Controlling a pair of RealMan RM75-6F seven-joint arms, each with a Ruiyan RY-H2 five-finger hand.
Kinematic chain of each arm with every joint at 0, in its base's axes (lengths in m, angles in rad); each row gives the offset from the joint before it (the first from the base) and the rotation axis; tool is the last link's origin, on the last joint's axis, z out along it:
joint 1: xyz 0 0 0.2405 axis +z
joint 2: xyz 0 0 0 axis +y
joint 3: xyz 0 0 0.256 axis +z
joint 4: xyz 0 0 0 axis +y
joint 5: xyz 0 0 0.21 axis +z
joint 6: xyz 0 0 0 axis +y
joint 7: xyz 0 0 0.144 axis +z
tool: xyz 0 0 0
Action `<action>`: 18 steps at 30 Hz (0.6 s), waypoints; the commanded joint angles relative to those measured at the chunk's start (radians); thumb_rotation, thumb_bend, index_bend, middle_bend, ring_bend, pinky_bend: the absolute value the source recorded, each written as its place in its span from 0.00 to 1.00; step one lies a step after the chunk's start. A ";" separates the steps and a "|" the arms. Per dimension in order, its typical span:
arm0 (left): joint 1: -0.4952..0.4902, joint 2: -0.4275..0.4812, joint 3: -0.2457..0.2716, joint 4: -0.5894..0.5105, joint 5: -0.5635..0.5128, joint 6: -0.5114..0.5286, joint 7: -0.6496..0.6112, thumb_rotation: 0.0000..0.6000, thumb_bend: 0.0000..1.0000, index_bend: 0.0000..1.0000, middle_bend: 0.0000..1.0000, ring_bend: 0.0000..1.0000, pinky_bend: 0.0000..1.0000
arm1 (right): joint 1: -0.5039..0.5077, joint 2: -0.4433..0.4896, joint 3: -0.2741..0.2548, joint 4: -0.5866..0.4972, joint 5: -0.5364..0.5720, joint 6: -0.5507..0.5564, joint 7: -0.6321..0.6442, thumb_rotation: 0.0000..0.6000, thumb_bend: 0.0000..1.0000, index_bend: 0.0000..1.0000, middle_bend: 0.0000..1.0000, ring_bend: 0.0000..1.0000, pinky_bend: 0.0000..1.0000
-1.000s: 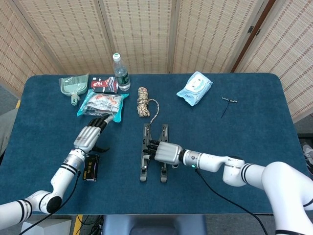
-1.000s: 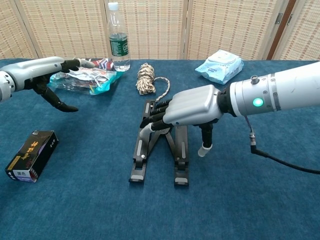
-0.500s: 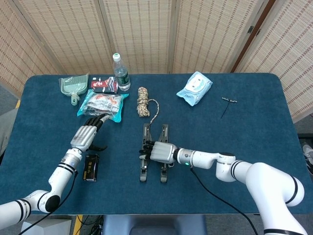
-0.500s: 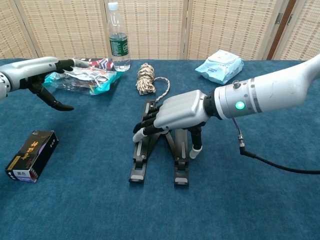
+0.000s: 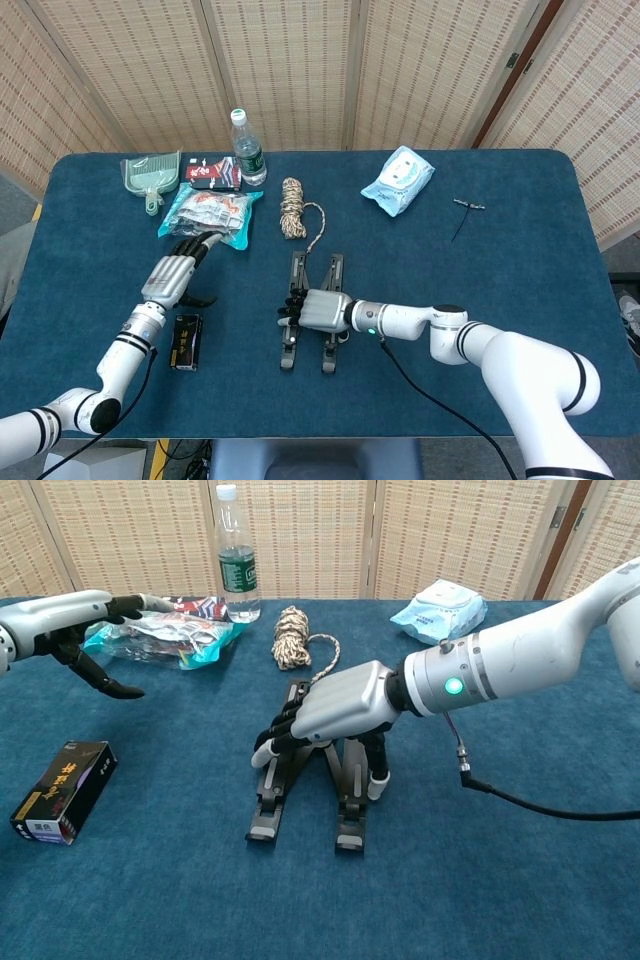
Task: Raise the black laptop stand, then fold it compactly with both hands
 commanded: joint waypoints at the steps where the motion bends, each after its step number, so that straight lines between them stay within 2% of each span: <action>1: 0.001 0.001 0.000 -0.001 0.002 0.000 -0.001 1.00 0.18 0.03 0.00 0.00 0.00 | 0.002 -0.004 -0.002 0.006 0.003 0.007 0.007 1.00 0.07 0.00 0.06 0.00 0.00; 5: 0.003 0.002 0.002 -0.002 0.005 0.000 -0.002 1.00 0.18 0.03 0.00 0.00 0.00 | 0.002 -0.014 -0.006 0.023 0.005 0.023 0.019 1.00 0.11 0.01 0.19 0.00 0.00; 13: 0.003 0.001 0.003 -0.003 0.008 -0.004 0.000 1.00 0.18 0.03 0.00 0.00 0.00 | -0.010 -0.037 -0.013 0.073 0.006 0.077 0.041 1.00 0.14 0.20 0.41 0.00 0.00; 18: 0.002 -0.003 0.004 0.000 0.010 -0.009 0.000 1.00 0.18 0.03 0.00 0.00 0.00 | -0.024 -0.055 -0.018 0.111 0.008 0.103 0.047 1.00 0.15 0.27 0.50 0.08 0.00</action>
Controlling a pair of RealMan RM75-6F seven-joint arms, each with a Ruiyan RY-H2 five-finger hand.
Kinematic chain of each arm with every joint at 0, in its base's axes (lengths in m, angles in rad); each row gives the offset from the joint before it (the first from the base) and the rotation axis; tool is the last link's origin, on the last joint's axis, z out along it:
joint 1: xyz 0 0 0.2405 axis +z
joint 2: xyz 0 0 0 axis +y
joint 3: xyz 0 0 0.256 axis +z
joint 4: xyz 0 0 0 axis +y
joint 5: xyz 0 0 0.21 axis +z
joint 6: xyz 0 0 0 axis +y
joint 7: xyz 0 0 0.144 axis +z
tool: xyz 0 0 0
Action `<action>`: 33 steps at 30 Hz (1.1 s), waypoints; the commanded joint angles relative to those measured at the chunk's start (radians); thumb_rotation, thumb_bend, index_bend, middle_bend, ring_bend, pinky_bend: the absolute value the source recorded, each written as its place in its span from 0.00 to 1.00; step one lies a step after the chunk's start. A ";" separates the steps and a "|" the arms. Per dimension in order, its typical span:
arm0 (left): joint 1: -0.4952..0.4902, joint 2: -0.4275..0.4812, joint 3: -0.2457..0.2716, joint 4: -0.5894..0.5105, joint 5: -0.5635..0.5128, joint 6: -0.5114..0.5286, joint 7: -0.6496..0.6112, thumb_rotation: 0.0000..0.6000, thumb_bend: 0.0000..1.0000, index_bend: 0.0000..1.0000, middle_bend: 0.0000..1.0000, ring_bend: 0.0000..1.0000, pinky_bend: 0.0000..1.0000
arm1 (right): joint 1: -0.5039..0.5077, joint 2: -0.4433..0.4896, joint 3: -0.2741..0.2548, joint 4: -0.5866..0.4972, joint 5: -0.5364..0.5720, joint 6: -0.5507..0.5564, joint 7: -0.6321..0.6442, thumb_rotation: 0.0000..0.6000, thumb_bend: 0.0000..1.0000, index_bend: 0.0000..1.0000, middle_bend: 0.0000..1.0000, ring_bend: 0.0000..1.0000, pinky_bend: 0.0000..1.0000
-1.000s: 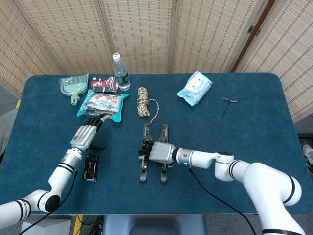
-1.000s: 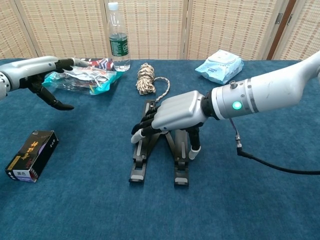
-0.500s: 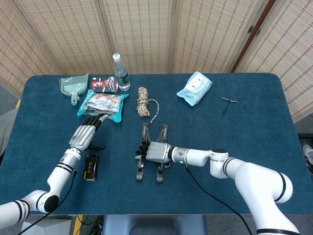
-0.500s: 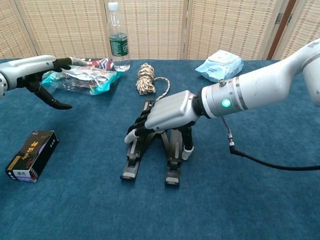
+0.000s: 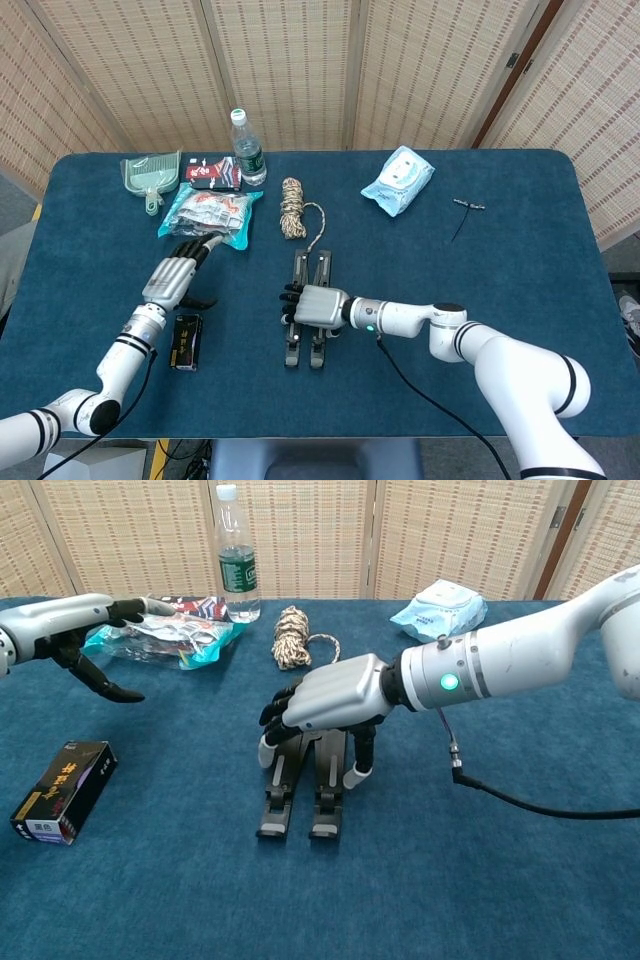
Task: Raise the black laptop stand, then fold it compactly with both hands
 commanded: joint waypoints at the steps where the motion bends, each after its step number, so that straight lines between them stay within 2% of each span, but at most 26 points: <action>1: 0.000 -0.001 0.000 0.001 0.001 -0.001 0.000 1.00 0.18 0.03 0.00 0.00 0.00 | -0.008 -0.011 -0.004 0.019 0.001 0.011 0.005 1.00 0.15 0.28 0.51 0.09 0.00; 11: -0.002 -0.006 0.001 0.008 0.003 -0.009 -0.004 1.00 0.18 0.03 0.00 0.00 0.00 | -0.036 -0.039 -0.007 0.079 0.003 0.069 0.016 1.00 0.19 0.39 0.64 0.25 0.07; 16: -0.004 -0.009 -0.001 0.007 0.006 -0.009 -0.005 1.00 0.18 0.03 0.00 0.00 0.00 | -0.040 -0.042 -0.011 0.089 0.003 0.079 0.029 1.00 0.19 0.39 0.62 0.26 0.07; 19: -0.004 -0.007 -0.003 0.004 0.009 -0.006 -0.005 1.00 0.18 0.03 0.00 0.00 0.00 | -0.038 -0.031 -0.002 0.072 0.015 0.073 0.028 1.00 0.19 0.28 0.47 0.18 0.07; 22: -0.004 -0.004 -0.005 -0.001 0.009 -0.004 -0.006 1.00 0.18 0.03 0.00 0.00 0.00 | -0.037 -0.016 0.017 0.040 0.036 0.061 0.008 1.00 0.16 0.05 0.21 0.04 0.07; 24: -0.003 -0.002 -0.004 -0.005 0.009 -0.003 -0.004 1.00 0.18 0.03 0.00 0.00 0.00 | -0.037 -0.001 0.028 0.010 0.050 0.050 -0.012 1.00 0.14 0.00 0.06 0.00 0.07; 26: -0.001 0.001 -0.002 -0.010 0.010 -0.002 -0.001 1.00 0.18 0.03 0.00 0.00 0.00 | -0.039 0.013 0.038 -0.018 0.062 0.043 -0.036 1.00 0.13 0.00 0.00 0.00 0.07; 33: 0.011 0.017 -0.005 -0.042 0.013 0.030 0.013 1.00 0.18 0.03 0.00 0.00 0.00 | -0.073 0.112 0.088 -0.166 0.128 0.049 -0.143 1.00 0.13 0.00 0.00 0.00 0.06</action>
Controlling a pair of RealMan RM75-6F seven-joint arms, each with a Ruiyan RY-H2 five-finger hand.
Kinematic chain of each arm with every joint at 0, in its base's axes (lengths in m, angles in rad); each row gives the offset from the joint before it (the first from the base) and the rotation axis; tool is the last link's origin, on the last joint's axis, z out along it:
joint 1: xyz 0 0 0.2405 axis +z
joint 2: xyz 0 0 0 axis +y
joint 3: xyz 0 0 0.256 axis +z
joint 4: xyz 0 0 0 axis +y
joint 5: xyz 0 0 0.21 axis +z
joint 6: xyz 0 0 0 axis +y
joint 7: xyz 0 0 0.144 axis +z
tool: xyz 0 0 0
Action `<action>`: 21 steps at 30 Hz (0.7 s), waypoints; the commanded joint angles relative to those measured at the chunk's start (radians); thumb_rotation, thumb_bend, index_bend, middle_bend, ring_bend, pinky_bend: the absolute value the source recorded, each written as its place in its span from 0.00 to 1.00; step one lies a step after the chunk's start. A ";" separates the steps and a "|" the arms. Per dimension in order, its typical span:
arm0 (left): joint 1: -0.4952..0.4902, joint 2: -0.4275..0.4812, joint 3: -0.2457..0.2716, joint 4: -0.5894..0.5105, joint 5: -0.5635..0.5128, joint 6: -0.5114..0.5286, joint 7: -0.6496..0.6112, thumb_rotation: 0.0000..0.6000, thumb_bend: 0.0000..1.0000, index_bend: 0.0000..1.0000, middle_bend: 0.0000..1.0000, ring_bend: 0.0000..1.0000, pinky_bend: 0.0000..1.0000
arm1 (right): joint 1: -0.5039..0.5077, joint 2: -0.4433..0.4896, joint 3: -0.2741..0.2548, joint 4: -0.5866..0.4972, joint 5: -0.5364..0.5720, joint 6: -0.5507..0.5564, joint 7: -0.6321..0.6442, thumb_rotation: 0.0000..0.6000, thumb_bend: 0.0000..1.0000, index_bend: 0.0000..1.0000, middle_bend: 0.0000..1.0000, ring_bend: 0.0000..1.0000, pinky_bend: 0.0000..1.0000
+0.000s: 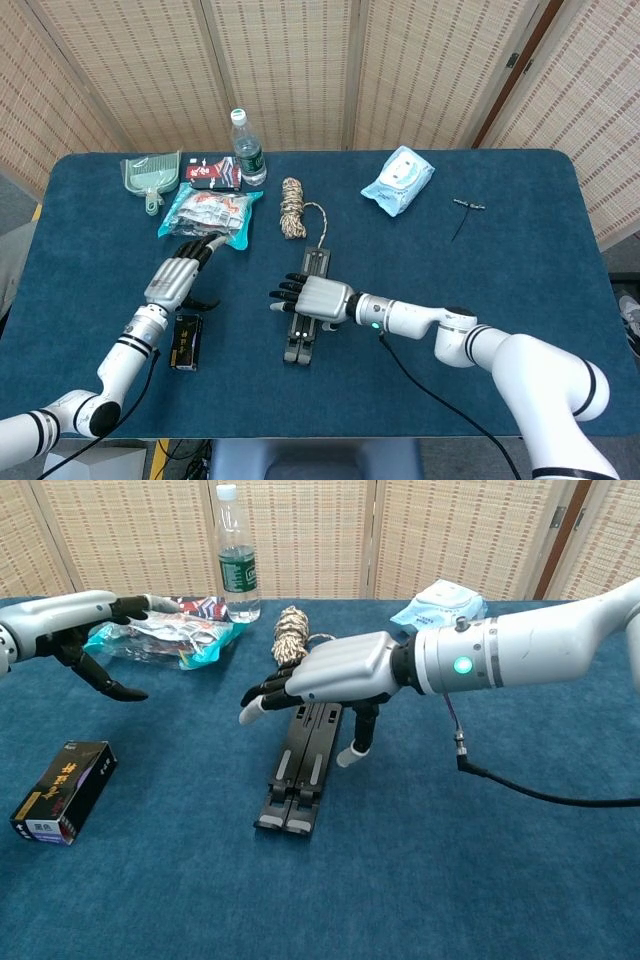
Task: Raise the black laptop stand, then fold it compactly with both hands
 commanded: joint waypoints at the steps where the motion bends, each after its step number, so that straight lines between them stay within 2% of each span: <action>1: 0.015 0.007 0.002 -0.017 0.013 0.033 0.005 1.00 0.18 0.03 0.00 0.00 0.00 | -0.041 0.074 0.043 -0.099 0.058 0.023 -0.077 1.00 0.13 0.00 0.00 0.00 0.06; 7: 0.066 0.027 0.034 -0.046 0.057 0.121 0.036 1.00 0.18 0.03 0.00 0.00 0.00 | -0.185 0.219 0.110 -0.311 0.225 0.095 -0.315 1.00 0.13 0.00 0.00 0.00 0.06; 12: 0.118 0.061 0.057 -0.072 0.082 0.187 0.045 1.00 0.18 0.03 0.00 0.00 0.00 | -0.306 0.362 0.133 -0.503 0.384 0.153 -0.494 1.00 0.13 0.00 0.00 0.00 0.06; 16: 0.172 0.085 0.093 -0.064 0.113 0.260 0.091 1.00 0.18 0.03 0.00 0.00 0.00 | -0.415 0.449 0.131 -0.607 0.491 0.237 -0.614 1.00 0.13 0.00 0.00 0.00 0.06; 21: 0.256 0.125 0.110 -0.104 0.105 0.363 0.124 1.00 0.18 0.02 0.00 0.00 0.00 | -0.535 0.535 0.106 -0.689 0.535 0.344 -0.699 1.00 0.13 0.00 0.00 0.00 0.06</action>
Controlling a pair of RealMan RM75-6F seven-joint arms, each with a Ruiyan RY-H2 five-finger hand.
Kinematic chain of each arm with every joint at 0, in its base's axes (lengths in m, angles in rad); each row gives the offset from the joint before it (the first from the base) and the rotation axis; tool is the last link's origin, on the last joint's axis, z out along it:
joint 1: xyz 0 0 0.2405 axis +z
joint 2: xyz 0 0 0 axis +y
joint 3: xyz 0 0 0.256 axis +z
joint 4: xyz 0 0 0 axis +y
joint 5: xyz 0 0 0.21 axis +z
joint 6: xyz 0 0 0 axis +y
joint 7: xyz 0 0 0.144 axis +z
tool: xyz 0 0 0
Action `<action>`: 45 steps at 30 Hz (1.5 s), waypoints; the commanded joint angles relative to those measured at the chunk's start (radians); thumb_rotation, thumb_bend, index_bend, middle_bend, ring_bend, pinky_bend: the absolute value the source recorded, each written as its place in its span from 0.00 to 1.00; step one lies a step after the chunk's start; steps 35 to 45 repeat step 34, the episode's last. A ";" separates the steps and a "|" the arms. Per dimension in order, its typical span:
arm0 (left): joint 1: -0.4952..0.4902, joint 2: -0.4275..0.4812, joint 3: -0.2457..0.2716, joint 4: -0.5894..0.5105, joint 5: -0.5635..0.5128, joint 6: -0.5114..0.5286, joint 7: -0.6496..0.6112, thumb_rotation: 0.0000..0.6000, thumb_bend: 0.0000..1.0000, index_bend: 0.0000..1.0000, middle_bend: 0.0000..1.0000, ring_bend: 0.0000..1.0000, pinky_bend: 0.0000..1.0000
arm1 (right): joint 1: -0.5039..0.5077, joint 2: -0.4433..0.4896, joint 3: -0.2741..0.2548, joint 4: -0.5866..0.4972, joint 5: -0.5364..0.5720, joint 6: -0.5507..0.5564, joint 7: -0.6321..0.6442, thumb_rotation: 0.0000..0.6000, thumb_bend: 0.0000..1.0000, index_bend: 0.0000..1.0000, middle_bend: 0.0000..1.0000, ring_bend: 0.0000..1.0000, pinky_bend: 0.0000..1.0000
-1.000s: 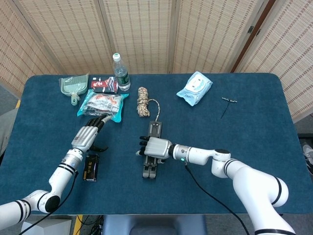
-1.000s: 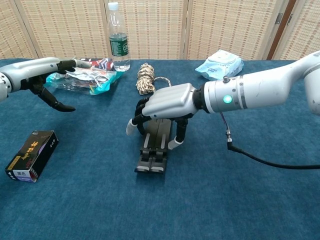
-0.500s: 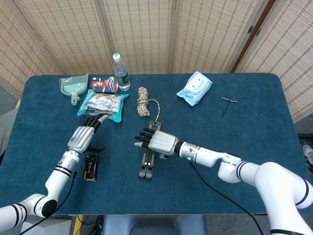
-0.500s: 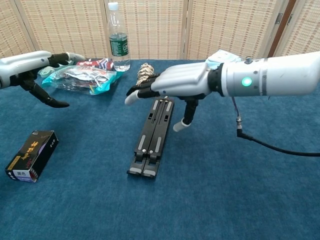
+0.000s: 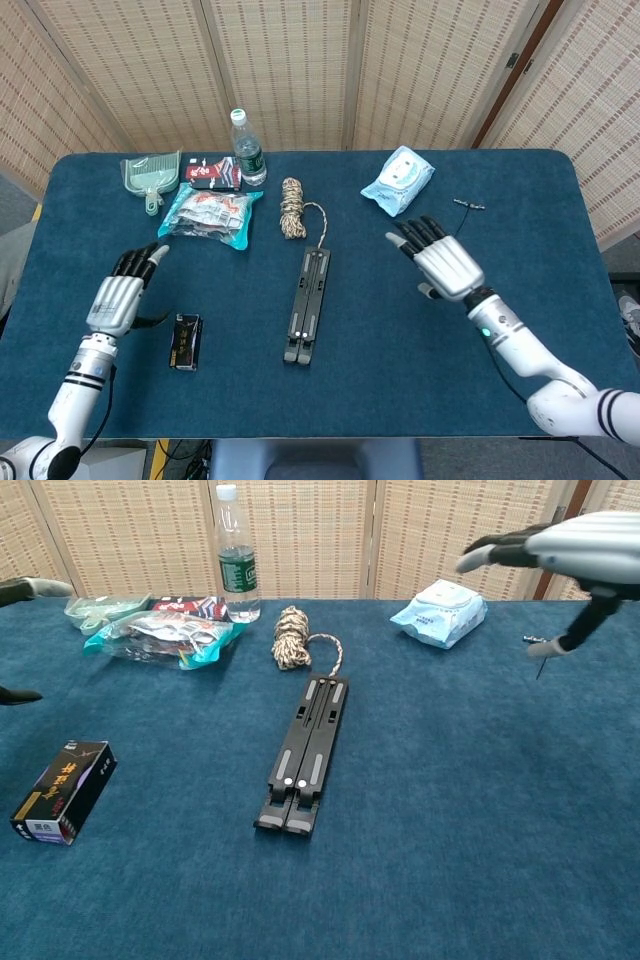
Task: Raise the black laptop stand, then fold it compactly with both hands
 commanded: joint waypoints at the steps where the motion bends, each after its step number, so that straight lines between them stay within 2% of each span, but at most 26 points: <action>1: 0.060 0.038 0.017 -0.036 0.000 0.078 0.037 1.00 0.18 0.02 0.00 0.00 0.00 | -0.100 0.075 -0.016 -0.085 0.044 0.091 -0.064 1.00 0.13 0.00 0.00 0.00 0.06; 7: 0.147 0.071 0.030 -0.086 0.026 0.216 0.101 1.00 0.18 0.03 0.00 0.00 0.00 | -0.240 0.151 -0.039 -0.174 0.044 0.226 -0.076 1.00 0.13 0.00 0.00 0.00 0.06; 11: 0.199 0.084 0.048 -0.115 0.057 0.281 0.109 1.00 0.18 0.03 0.00 0.00 0.00 | -0.323 0.172 -0.051 -0.192 0.022 0.303 -0.066 1.00 0.13 0.00 0.00 0.00 0.06; 22: 0.313 0.109 0.095 -0.188 0.128 0.395 0.157 1.00 0.18 0.03 0.00 0.00 0.00 | -0.515 0.122 -0.070 -0.161 -0.052 0.462 -0.068 1.00 0.13 0.00 0.00 0.00 0.06; 27: 0.329 0.115 0.107 -0.208 0.160 0.393 0.170 1.00 0.18 0.03 0.00 0.00 0.00 | -0.555 0.123 -0.052 -0.163 -0.068 0.487 -0.054 1.00 0.13 0.00 0.00 0.00 0.06; 34: 0.331 0.101 0.098 -0.203 0.183 0.371 0.177 1.00 0.18 0.03 0.00 0.00 0.00 | -0.584 0.124 -0.029 -0.173 -0.097 0.486 -0.072 1.00 0.13 0.00 0.00 0.00 0.06; 45: 0.331 0.101 0.098 -0.203 0.183 0.371 0.177 1.00 0.18 0.03 0.00 0.00 0.00 | -0.584 0.124 -0.029 -0.173 -0.097 0.486 -0.072 1.00 0.13 0.00 0.00 0.00 0.06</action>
